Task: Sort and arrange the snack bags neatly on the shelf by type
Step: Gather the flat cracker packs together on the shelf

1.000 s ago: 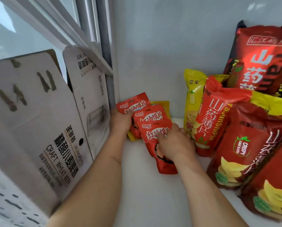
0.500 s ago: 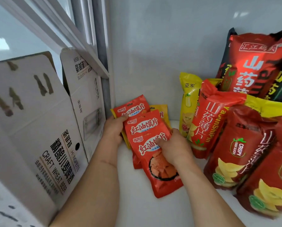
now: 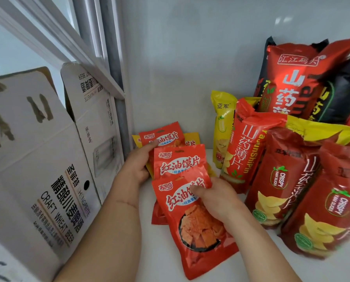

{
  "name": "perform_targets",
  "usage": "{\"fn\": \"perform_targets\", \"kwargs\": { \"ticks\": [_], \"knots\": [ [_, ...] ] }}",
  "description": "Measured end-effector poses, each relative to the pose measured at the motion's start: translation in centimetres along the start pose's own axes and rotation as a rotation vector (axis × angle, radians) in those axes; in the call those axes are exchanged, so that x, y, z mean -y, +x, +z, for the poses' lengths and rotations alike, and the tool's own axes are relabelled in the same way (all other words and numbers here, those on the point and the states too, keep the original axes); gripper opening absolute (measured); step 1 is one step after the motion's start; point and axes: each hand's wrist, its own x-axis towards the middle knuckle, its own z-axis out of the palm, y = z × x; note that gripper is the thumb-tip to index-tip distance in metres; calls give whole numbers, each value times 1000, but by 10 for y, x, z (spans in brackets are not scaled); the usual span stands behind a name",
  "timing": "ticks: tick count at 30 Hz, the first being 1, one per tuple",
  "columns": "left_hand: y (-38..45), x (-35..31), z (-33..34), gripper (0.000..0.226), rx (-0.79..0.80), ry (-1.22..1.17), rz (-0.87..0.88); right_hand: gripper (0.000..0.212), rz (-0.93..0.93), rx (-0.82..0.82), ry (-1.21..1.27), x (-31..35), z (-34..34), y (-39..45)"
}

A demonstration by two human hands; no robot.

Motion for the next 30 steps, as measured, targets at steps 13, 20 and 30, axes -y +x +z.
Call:
{"fn": "perform_targets", "kwargs": {
  "ticks": [13, 20, 30],
  "knots": [
    [22, -8, 23, 36, 38, 240, -133, 23, -41, 39, -87, -20, -18, -21],
    [31, -11, 34, 13, -36, 376, -127, 26, -12, 30, -69, -20, -18, -18],
    [16, -5, 15, 9, -37, 223, -90, 24, -59, -19, 3, -15, -22, -48]
  ]
}}
